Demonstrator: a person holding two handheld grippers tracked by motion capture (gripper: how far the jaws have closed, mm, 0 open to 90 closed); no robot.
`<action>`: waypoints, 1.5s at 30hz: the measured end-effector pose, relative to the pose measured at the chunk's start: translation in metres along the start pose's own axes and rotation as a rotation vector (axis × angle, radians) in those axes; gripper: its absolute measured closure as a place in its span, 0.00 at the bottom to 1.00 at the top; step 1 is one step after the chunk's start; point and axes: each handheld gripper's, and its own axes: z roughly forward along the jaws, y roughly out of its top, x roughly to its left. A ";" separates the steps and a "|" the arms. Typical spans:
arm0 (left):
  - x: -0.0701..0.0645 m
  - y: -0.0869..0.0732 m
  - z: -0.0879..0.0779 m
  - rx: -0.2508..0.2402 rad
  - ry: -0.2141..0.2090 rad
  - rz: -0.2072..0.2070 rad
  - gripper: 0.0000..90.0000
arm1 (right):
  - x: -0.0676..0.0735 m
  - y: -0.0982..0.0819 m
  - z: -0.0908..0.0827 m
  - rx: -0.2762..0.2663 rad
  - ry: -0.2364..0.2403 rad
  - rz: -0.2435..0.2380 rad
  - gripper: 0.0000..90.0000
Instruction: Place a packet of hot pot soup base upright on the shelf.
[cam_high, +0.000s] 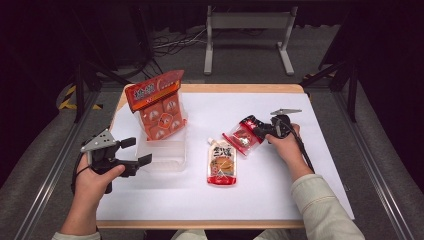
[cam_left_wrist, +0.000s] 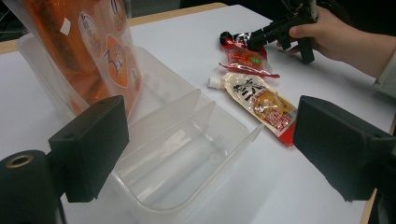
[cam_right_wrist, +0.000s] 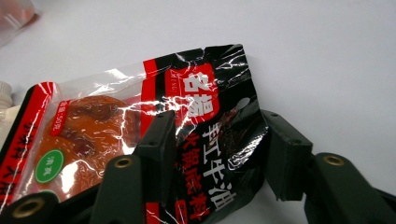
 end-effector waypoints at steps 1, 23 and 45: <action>0.000 0.000 0.000 0.000 0.002 0.003 0.13 | 0.000 0.000 0.000 0.001 -0.001 0.001 0.60; 0.004 -0.007 -0.008 0.009 0.023 -0.005 0.13 | 0.007 0.006 -0.011 -0.025 0.030 -0.014 0.96; -0.014 -0.030 -0.006 -0.034 0.089 0.031 0.15 | 0.033 0.036 -0.068 -0.181 0.107 -0.110 0.98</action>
